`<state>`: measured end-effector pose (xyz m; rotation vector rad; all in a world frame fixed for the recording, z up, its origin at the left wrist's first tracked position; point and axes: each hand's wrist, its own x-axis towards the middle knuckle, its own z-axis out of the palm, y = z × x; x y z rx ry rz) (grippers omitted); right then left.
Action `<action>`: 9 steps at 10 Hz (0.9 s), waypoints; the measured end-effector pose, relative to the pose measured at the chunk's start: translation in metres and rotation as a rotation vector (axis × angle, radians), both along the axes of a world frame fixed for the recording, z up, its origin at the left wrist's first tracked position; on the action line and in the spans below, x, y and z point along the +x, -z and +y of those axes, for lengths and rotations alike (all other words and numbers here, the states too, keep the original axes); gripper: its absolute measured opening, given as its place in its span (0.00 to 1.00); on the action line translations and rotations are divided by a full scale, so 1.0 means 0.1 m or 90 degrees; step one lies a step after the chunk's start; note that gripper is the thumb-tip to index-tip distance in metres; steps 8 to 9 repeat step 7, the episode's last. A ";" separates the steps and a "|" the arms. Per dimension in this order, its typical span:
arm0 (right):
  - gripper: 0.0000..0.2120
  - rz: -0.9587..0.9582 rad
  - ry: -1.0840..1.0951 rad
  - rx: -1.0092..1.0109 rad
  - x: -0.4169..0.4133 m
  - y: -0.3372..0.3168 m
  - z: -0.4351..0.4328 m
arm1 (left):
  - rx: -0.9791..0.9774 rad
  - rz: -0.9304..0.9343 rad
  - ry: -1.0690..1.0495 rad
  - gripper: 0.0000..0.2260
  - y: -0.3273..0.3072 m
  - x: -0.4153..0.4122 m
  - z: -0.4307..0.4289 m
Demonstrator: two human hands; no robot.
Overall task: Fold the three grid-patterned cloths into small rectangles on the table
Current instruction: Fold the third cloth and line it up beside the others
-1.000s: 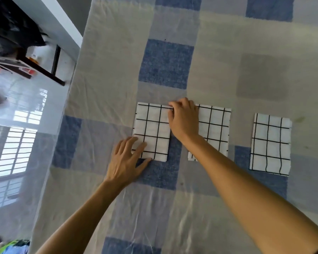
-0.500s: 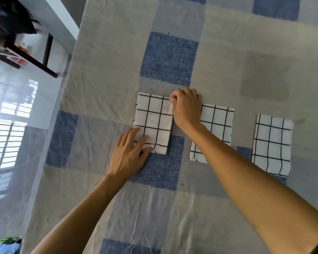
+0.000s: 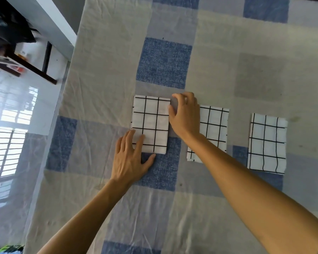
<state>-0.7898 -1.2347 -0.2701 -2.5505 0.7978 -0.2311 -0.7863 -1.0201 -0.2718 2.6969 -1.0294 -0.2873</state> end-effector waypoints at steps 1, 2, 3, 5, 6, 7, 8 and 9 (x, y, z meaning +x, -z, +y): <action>0.18 0.014 0.036 -0.024 -0.36 0.03 -0.03 | 0.002 -0.001 0.043 0.34 0.00 -0.10 -0.10; 0.22 0.073 0.045 -0.019 -0.76 0.07 -0.17 | 0.005 -0.017 0.117 0.31 0.01 -0.23 -0.31; 0.26 0.174 -0.026 -0.021 -1.10 0.11 -0.32 | 0.032 -0.018 0.191 0.29 -0.03 -0.43 -0.55; 0.29 0.213 -0.064 0.008 -1.22 0.03 -0.41 | 0.084 0.044 0.226 0.26 -0.11 -0.79 -0.75; 0.27 0.107 -0.049 0.040 -1.27 -0.16 -0.34 | 0.042 0.089 0.187 0.25 -0.23 -0.82 -0.75; 0.25 0.028 0.002 0.083 -1.33 -0.37 -0.27 | -0.071 0.105 0.078 0.22 -0.47 -0.73 -0.86; 0.25 0.028 0.002 0.083 -1.33 -0.37 -0.27 | -0.071 0.105 0.078 0.22 -0.47 -0.73 -0.86; 0.25 0.028 0.002 0.083 -1.33 -0.37 -0.27 | -0.071 0.105 0.078 0.22 -0.47 -0.73 -0.86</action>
